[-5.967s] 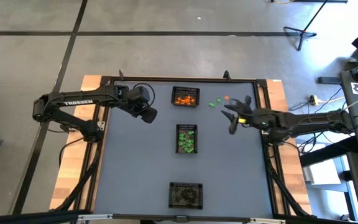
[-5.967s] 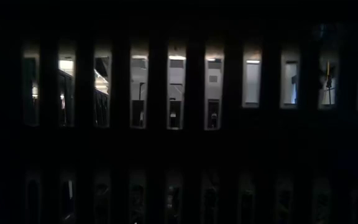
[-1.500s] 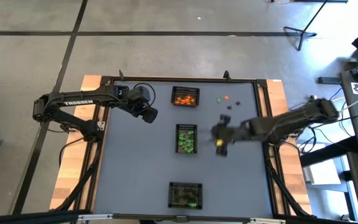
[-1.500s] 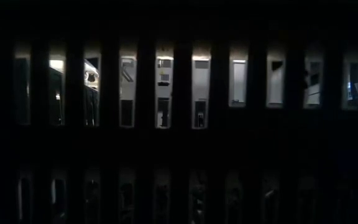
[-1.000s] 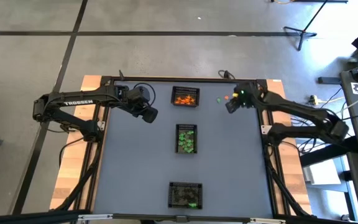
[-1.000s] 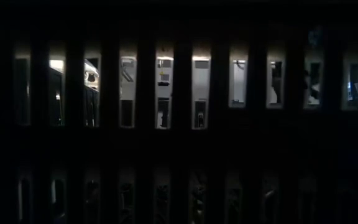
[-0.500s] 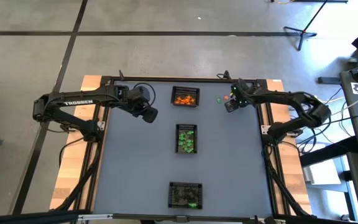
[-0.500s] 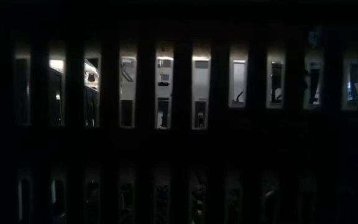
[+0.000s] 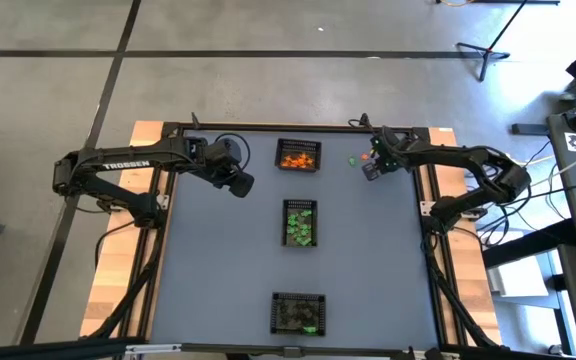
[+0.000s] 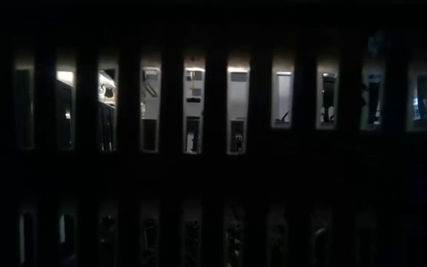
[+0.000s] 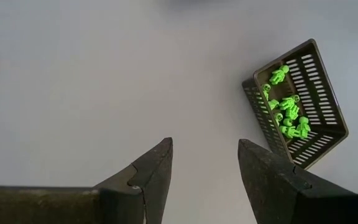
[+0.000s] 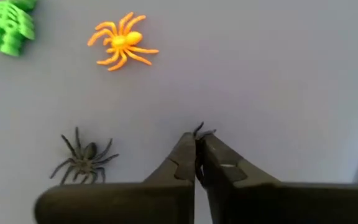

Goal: Sort Halloween decoration
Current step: Put the black spider toy into the bottom black bin

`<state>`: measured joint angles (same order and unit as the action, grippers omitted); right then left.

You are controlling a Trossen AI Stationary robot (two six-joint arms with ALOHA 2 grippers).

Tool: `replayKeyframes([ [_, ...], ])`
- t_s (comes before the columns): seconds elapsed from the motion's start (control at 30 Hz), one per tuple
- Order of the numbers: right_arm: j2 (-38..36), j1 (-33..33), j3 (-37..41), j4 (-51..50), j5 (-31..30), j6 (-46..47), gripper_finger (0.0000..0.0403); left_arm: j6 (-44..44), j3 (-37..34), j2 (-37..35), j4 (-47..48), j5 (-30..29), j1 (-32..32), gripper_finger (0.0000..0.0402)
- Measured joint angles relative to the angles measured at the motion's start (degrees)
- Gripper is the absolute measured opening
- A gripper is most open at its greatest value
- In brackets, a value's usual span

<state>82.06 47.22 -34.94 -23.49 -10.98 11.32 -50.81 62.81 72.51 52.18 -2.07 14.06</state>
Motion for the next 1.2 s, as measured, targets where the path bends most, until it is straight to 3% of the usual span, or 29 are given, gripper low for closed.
replayKeyframes([
  [0.2,-2.8,0.0,0.0,-1.8,2.2,-0.9,0.0019,0.0,0.0,0.0,0.0,0.0,0.0,0.0176],
  [0.37,-10.0,-1.4,0.1,-3.6,8.9,-0.8,0.0008,0.0,0.0,0.0,0.0,0.0,0.0,0.0176],
  [0.53,-18.7,-7.3,0.1,-4.8,23.4,-0.4,0.0009,0.0,0.0,0.0,0.0,0.0,0.0,0.0176],
  [0.67,-23.7,-17.0,0.1,-3.0,31.6,5.8,0.0004,0.0,0.0,0.0,0.0,0.0,0.0,0.0176],
  [0.8,-24.8,-31.7,0.1,3.8,31.7,12.7,0.0009,0.0,0.0,0.0,0.0,0.0,0.0,0.0176],
  [0.97,-22.4,-49.9,0.1,19.1,25.7,18.2,0.0010,0.0,0.0,0.0,0.0,0.0,0.0,0.0176],
  [1.2,-16.4,-64.9,-0.8,39.1,20.6,20.0,0.0011,0.0,0.0,0.0,-0.4,0.0,0.0,0.0176],
])
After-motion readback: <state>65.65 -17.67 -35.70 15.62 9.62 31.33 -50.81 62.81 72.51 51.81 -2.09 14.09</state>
